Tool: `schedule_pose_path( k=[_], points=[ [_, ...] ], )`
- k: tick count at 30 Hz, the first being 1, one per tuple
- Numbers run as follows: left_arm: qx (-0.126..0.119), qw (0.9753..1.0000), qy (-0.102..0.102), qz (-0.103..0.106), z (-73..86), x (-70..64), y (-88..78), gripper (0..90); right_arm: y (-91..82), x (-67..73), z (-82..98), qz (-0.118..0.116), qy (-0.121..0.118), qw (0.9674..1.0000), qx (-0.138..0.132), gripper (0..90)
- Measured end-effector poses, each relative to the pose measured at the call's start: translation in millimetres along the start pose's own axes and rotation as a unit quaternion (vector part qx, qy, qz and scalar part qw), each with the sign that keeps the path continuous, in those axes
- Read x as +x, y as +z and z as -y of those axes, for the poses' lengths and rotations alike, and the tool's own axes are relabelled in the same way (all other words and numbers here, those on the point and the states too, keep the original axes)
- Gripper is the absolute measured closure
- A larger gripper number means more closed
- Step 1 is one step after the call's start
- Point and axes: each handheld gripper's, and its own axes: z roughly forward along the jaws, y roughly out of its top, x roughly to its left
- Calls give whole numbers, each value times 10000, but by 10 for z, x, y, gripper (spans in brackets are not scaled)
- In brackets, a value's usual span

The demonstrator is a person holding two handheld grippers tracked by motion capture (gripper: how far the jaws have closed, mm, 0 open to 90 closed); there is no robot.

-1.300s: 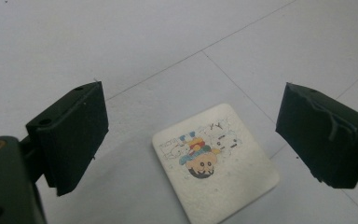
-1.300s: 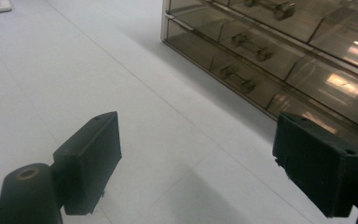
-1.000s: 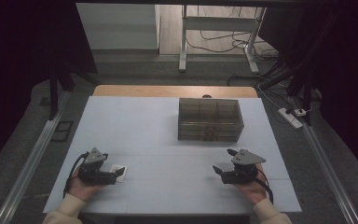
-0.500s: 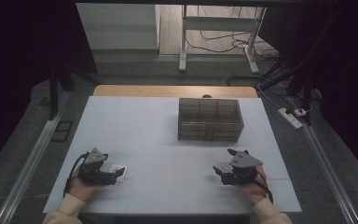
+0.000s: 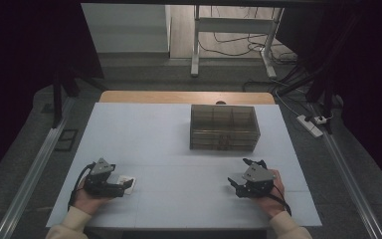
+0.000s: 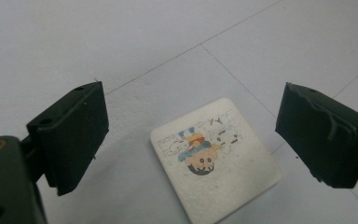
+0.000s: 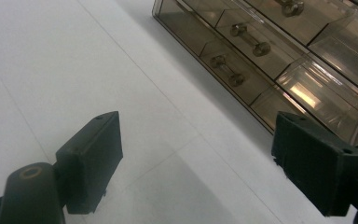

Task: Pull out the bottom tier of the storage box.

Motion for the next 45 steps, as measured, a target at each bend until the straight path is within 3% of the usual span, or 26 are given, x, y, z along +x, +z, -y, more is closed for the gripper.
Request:
schedule_pose_path(
  k=[24, 45],
  points=[
    [9, 10000, 8, 6, -1, -3, 5, 93, 8, 32, 11, 235, -429, 9988, -67, 165],
    [22, 10000, 27, 10, -2, -6, 12, 93, 27, 92, 27, 485, -980, 9939, -109, 188]
  ],
)
